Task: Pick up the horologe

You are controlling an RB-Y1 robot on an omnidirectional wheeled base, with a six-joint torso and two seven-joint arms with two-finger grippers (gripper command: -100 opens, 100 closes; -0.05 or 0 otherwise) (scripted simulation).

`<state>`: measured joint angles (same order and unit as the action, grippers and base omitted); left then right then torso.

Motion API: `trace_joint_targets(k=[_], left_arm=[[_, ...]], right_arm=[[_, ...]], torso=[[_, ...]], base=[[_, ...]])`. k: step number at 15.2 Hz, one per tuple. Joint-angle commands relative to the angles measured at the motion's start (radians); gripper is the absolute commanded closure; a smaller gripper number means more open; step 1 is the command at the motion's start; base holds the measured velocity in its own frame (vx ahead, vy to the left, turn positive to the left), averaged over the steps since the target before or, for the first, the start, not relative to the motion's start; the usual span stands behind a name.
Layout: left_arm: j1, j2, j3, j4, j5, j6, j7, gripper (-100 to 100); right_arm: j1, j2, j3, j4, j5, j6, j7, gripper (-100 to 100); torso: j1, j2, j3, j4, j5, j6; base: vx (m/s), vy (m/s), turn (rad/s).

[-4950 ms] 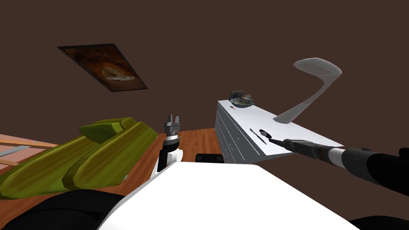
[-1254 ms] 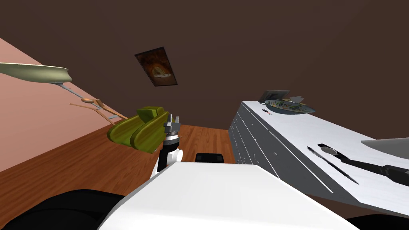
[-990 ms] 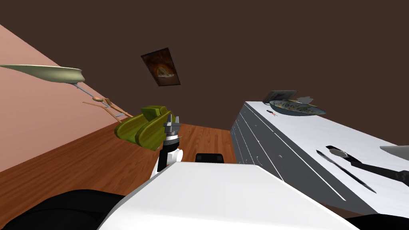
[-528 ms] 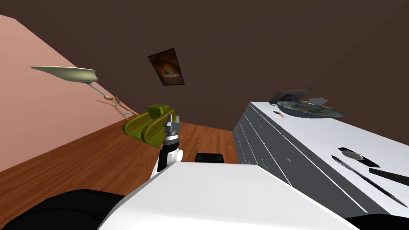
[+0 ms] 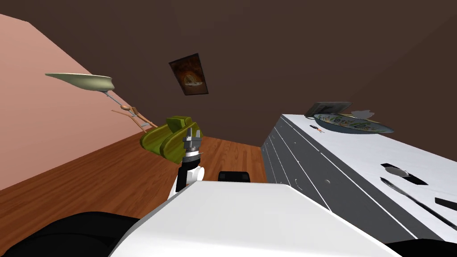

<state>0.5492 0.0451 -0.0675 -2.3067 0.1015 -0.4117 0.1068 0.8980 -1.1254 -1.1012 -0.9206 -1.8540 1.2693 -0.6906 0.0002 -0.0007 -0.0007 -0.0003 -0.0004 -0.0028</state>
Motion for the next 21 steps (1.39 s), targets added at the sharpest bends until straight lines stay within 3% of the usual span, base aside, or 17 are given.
trace_joint_targets(k=[1,3,6,7,8,12,13,16,18,19,21], left_arm=[[0.0,0.0,0.0,0.0,0.0,0.0,0.0,0],[0.0,0.0,0.0,0.0,0.0,0.0,0.0,0],[0.0,0.0,0.0,0.0,0.0,0.0,0.0,0],[0.0,0.0,0.0,0.0,0.0,0.0,0.0,0],[0.0,0.0,0.0,0.0,0.0,0.0,0.0,0],[0.0,0.0,0.0,0.0,0.0,0.0,0.0,0],[0.0,0.0,0.0,0.0,0.0,0.0,0.0,0],[0.0,0.0,0.0,0.0,0.0,0.0,0.0,0],[0.0,0.0,0.0,0.0,0.0,0.0,0.0,0],[0.0,0.0,0.0,0.0,0.0,0.0,0.0,0],[0.0,0.0,0.001,0.0,0.0,0.0,0.0,0]], right_arm=[[-0.015,-0.018,-0.002,0.05,-0.021,0.016,0.05,-100],[-0.015,-0.018,-0.002,0.091,-0.021,0.016,0.082,-100],[-0.015,-0.018,-0.002,0.154,-0.021,0.016,0.082,-100],[-0.021,-0.026,0.0,0.148,-0.022,0.02,0.093,-100],[-0.022,-0.028,0.0,0.159,-0.023,0.022,0.098,100],[-0.022,-0.027,0.0,0.159,-0.022,0.023,0.098,100],[0.004,0.009,0.004,0.109,0.011,-0.006,0.048,100],[0.004,0.009,0.004,0.039,0.011,-0.006,-0.011,100],[0.004,0.009,0.004,-0.004,0.011,-0.006,-0.011,100],[0.023,0.036,0.01,-0.032,0.043,-0.027,-0.054,100],[0.023,0.036,0.01,-0.08,0.043,-0.027,-0.093,100]], torso=[[0.0,0.0,0.0,0.0,0.0,0.0],[0.004,0.0,0.0,0.0,0.001,0.002],[0.0,0.001,0.0,0.0,0.0,0.002],[-0.001,0.001,0.0,0.0,0.0,0.002],[-0.002,0.0,0.0,0.0,0.0,0.002],[-0.003,0.0,0.0,0.0,0.0,0.002],[-0.003,0.0,0.0,0.0,0.0,0.002],[-0.011,0.0,0.0,0.0,-0.002,0.002],[-0.008,0.0,0.0,0.0,-0.002,0.001],[-0.006,0.0,0.0,0.0,-0.001,0.001],[-0.009,0.0,0.0,0.0,-0.002,0.003]], base=[[-0.014,0.122,0.277],[-0.004,0.092,0.075],[-0.001,0.017,-0.018],[0.0,0.0,0.0],[0.0,0.0,0.0],[0.0,0.0,0.0],[0.022,-0.079,-0.277],[0.008,-0.115,-0.133],[-0.001,-0.03,0.034],[0.013,-0.079,-0.225],[0.016,-0.105,-0.216]])
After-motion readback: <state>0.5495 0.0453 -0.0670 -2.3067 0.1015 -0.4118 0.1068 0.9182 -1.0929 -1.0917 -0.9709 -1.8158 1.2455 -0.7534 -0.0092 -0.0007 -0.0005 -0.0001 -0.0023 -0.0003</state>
